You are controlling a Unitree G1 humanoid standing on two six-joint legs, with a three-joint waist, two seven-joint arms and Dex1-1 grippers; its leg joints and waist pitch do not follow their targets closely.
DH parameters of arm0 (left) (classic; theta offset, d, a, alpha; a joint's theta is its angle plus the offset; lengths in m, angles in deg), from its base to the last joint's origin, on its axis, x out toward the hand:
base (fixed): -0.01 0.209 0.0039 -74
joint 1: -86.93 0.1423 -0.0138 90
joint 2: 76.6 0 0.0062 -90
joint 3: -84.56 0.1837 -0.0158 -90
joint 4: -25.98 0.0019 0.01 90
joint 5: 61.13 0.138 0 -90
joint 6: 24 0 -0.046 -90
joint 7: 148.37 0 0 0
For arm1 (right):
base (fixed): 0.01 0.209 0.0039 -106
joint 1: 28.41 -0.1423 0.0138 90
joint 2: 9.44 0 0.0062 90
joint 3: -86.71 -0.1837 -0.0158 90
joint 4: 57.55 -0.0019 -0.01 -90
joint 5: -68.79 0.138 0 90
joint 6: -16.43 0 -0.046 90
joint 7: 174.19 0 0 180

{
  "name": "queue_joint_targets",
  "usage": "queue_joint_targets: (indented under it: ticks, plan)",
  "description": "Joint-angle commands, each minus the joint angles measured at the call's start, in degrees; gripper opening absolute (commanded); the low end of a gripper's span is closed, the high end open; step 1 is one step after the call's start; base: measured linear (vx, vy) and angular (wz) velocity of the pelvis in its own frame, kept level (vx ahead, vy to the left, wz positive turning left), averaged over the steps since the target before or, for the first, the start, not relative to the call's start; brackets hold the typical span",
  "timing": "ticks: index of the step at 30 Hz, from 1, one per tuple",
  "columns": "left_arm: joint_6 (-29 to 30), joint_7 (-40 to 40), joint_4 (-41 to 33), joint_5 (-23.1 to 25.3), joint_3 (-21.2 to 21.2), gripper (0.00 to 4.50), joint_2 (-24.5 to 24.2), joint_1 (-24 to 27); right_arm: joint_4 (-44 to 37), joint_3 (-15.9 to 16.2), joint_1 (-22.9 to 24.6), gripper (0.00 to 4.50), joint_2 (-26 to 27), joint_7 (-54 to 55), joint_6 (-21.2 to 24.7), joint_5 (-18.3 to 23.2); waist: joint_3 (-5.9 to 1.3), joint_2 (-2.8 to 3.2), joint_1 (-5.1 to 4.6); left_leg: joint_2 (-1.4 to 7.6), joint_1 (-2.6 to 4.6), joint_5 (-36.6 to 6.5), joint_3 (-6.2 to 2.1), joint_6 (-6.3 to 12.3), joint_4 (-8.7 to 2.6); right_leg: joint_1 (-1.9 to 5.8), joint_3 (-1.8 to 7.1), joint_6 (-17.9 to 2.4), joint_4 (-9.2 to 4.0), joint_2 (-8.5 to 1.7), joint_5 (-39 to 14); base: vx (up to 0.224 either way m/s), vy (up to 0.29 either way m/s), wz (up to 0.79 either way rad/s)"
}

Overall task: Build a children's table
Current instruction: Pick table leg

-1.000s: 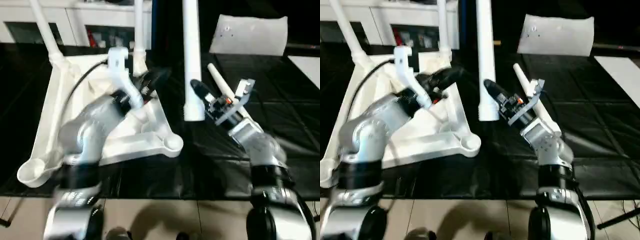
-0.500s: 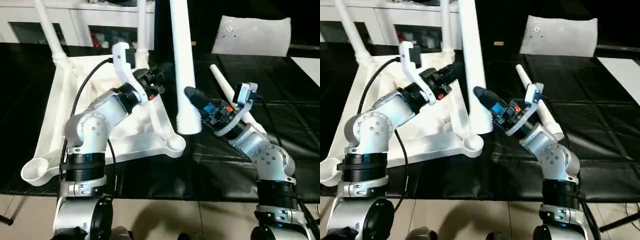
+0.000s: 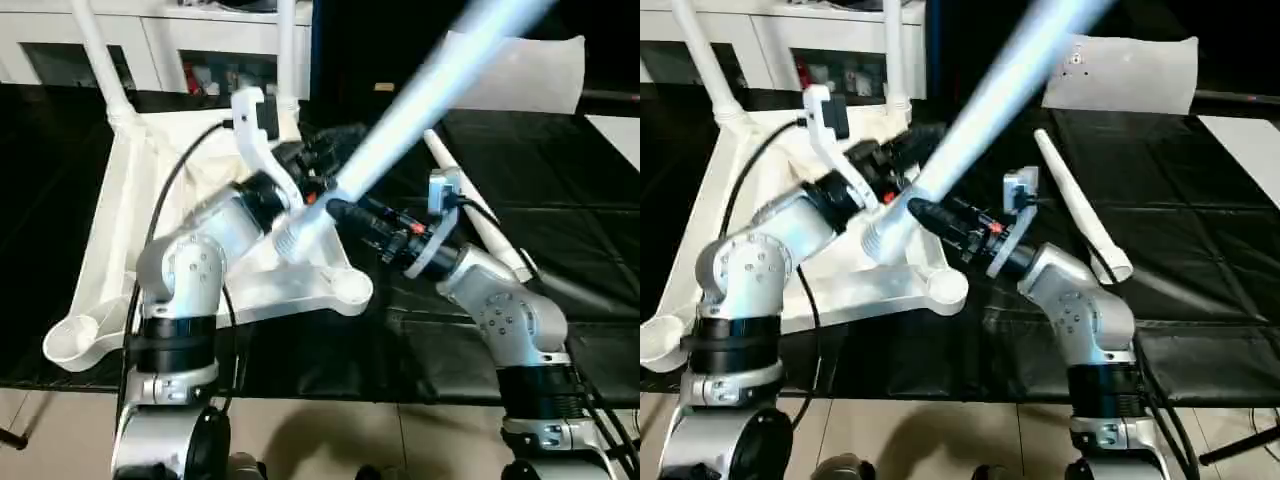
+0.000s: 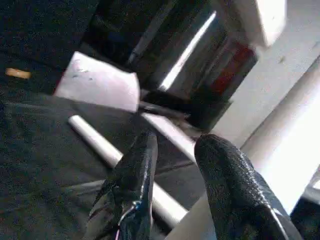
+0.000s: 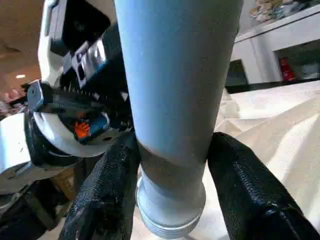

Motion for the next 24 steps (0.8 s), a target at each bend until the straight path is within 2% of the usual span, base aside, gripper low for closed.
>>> queue_joint_targets:
  ticks: [1, 3, 4, 5, 6, 8, 11, 12, 13, 15, 20, 24]
  plan:
    - [-2.5, -1.3, -0.2, 1.9, 0.5, 1.11, -0.9, 0.9, -1.8, 0.0, 0.2, 1.82, -0.2, 0.6, -1.3, -0.8, -5.11, -0.04, 0.03, 0.70, 0.06, -8.5, -0.09, 1.27, -3.78, 3.75, 2.59, -4.0, -5.20, -3.45, -20.6, 0.000, 0.000, 0.00]
    - [-3.7, -2.0, -0.3, 1.9, 0.0, 1.11, -1.5, 1.3, -1.7, 0.3, 0.3, 1.82, -0.5, 1.0, -1.6, -1.3, -5.15, 0.03, 0.04, 0.67, 0.12, -8.4, -0.07, 1.20, -3.75, 3.71, 2.63, -4.1, -5.21, -3.51, -20.4, 0.000, 0.000, 0.00]
    - [-3.6, -1.9, -0.5, 1.2, -0.9, 1.46, -1.5, 1.4, -1.6, 0.5, 0.3, 1.82, -0.7, 1.4, -1.6, -1.6, -5.14, -0.26, -0.04, 0.71, 0.08, -8.3, -0.02, 1.12, -3.77, 3.76, 2.65, -4.3, -5.10, -3.46, -20.0, 0.000, 0.000, 0.00]
    - [-4.4, -3.2, -1.1, 0.7, -1.3, 1.46, -2.1, 1.8, -1.4, 0.9, 0.2, 1.82, -1.1, 1.9, -1.6, -2.2, -5.17, -0.23, 0.02, 0.72, 0.09, -8.1, -0.04, 1.10, -3.74, 3.77, 2.66, -4.6, -5.01, -3.52, -19.7, 0.000, 0.000, 0.00]
    - [-4.9, -6.3, -2.8, 0.3, -0.8, 1.67, -3.9, 2.8, -0.7, 1.8, -0.2, 1.82, -2.0, 3.0, -1.8, -4.2, -5.12, -0.25, 0.07, 0.74, 0.13, -7.8, -0.08, 1.02, -3.79, 3.70, 2.67, -4.8, -4.99, -3.59, -19.8, 0.000, 0.000, 0.00]
    - [-5.2, -8.0, -3.8, 0.4, 0.0, 1.81, -5.1, 3.5, -0.1, 2.4, -0.6, 1.82, -2.5, 3.7, -1.9, -5.5, -5.14, -0.11, -0.10, 0.85, 0.04, -7.6, -0.13, 0.66, -3.86, 3.75, 2.77, -5.2, -4.64, -3.58, -18.9, 0.000, 0.000, 0.00]
    - [-5.3, -9.2, -4.4, -0.1, 0.4, 1.81, -5.6, 4.0, 0.4, 2.9, -1.0, 1.82, -2.8, 4.2, -1.9, -6.6, -5.06, -0.05, -0.07, 0.74, 0.28, -8.1, 0.13, 0.64, -3.76, 3.57, 2.89, -5.5, -4.75, -3.51, -18.9, 0.000, 0.000, 0.00]
    - [-6.3, -13.2, -6.3, -0.4, 2.9, 1.81, -7.1, 5.5, 1.7, 4.9, -2.1, 1.82, -3.7, 6.2, -3.0, -10.3, -5.05, -0.30, -0.02, 0.84, 0.22, -8.0, 0.00, 0.65, -3.85, 3.64, 2.85, -5.5, -4.76, -3.70, -19.4, 0.000, 0.000, 0.00]
    - [-6.5, -13.9, -6.6, -0.3, 3.4, 1.81, -7.4, 5.7, 1.9, 5.2, -2.2, 1.82, -3.8, 6.6, -3.2, -10.9, -5.02, -0.12, -0.11, 0.90, 0.19, -8.1, -0.02, 0.32, -3.96, 3.59, 2.88, -5.6, -4.65, -3.65, -19.7, 0.000, 0.000, 0.00]
    - [-7.8, -13.8, -6.7, 3.0, 6.3, 1.81, -8.5, 6.4, 1.9, 6.1, -2.7, 1.82, -3.8, 8.2, -3.2, -12.6, -4.94, -0.19, -0.20, 0.85, 0.42, -9.0, 0.12, 0.10, -3.90, 3.41, 3.01, -5.4, -4.76, -3.58, -20.4, 0.000, 0.000, 0.00]
    - [-12.1, -13.3, -5.4, 9.0, 10.8, 1.81, -8.9, 7.4, 1.0, 8.8, -3.2, 1.82, -3.5, 11.5, -3.6, -16.4, -4.83, -0.32, -0.32, 0.80, 0.17, -9.1, 0.01, -0.23, -4.02, 3.53, 3.01, -2.9, -5.10, -3.59, -22.5, 0.000, 0.000, 0.00]
    - [-12.8, -9.8, -3.9, 11.4, 12.1, 1.81, -7.9, 8.1, -1.1, 10.8, -2.7, 1.82, -2.2, 13.2, -3.9, -18.2, -5.00, -0.36, -0.49, 0.73, 0.15, -8.6, 0.08, -0.41, -3.89, 3.54, 3.04, -3.2, -4.75, -3.44, -20.7, 0.000, 0.000, 0.00]
